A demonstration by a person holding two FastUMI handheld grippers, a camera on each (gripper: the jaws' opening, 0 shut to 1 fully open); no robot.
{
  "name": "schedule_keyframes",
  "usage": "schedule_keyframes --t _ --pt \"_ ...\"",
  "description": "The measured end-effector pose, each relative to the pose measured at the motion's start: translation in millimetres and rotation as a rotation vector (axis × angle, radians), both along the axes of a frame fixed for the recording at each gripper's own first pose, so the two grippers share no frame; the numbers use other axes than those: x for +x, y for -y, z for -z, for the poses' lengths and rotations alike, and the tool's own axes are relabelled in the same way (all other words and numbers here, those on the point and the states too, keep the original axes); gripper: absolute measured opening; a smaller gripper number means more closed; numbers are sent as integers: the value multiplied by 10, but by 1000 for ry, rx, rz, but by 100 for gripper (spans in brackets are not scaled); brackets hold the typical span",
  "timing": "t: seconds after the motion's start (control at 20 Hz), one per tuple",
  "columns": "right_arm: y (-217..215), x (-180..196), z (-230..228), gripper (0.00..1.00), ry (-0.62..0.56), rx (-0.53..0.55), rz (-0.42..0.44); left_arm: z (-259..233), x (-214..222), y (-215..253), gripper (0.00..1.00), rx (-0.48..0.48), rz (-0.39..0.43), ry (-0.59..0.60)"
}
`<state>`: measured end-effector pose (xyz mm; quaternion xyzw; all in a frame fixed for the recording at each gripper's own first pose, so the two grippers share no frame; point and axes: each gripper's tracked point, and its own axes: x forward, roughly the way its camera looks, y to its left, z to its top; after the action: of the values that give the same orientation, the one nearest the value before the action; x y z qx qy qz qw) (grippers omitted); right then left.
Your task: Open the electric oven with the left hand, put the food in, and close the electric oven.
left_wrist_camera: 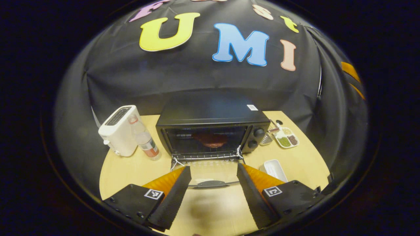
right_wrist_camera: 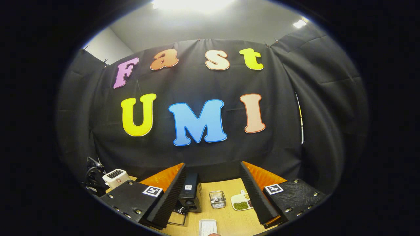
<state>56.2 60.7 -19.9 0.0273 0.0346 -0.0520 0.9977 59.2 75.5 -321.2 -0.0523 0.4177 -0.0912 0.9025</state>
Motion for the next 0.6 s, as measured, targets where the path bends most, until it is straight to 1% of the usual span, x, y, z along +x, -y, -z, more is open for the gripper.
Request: schedule_keyframes --t 0.05,0.25,0.35,0.4,0.6 --pt "21 -4 6 97 -1 1 4 72 -40 23 100 -2 3 -20" --pt "92 5 97 97 -27 15 14 491 -180 53 100 21 31 -137" --pt "137 7 134 98 -40 50 25 651 -254 82 95 19 38 -189" --pt "176 10 145 98 -42 64 34 731 -273 83 100 19 40 -213" --pt "349 -30 238 97 -68 78 73 1039 -400 107 100 21 46 -314"
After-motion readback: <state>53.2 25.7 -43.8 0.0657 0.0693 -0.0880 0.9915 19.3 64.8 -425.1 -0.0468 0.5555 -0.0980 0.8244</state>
